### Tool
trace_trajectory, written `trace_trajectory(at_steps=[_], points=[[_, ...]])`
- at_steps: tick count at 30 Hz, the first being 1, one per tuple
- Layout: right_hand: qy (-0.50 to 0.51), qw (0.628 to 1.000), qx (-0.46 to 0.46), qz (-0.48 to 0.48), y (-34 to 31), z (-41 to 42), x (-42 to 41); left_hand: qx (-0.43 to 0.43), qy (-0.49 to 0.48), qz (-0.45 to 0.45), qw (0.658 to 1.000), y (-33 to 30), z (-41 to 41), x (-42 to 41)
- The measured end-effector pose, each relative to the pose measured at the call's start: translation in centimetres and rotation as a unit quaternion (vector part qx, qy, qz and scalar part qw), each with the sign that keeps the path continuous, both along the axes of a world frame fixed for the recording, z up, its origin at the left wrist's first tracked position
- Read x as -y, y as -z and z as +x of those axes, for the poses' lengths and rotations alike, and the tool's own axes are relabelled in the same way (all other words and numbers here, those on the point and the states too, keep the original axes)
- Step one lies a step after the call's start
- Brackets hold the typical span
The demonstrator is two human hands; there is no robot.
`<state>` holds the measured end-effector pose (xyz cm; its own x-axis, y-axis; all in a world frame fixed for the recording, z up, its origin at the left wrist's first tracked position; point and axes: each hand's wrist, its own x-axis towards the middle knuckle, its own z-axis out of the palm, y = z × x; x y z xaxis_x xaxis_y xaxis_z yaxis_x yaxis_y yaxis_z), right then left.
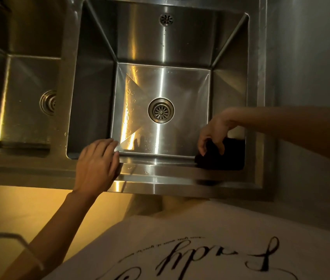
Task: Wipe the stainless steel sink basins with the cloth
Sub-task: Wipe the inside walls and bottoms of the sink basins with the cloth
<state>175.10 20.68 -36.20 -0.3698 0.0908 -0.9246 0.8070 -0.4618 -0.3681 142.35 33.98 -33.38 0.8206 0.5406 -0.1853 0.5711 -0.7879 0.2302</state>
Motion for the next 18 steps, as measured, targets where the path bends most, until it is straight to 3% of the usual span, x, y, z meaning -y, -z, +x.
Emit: trace_trajectory(at_steps=[6,13,18], points=[[0.066,0.995,-0.004,0.078,1.5,-3.0,-2.1,0.012,-0.008,0.016,1.000,0.4,-0.4,-0.5],[0.130,0.965,-0.114,0.196,2.6,-8.5,-8.6,0.014,-0.024,0.032,0.999,0.4,0.1,-0.8],[0.169,0.948,-0.146,0.228,3.5,-9.3,-8.9,0.014,-0.044,0.037,0.998,0.4,-0.1,-1.6]])
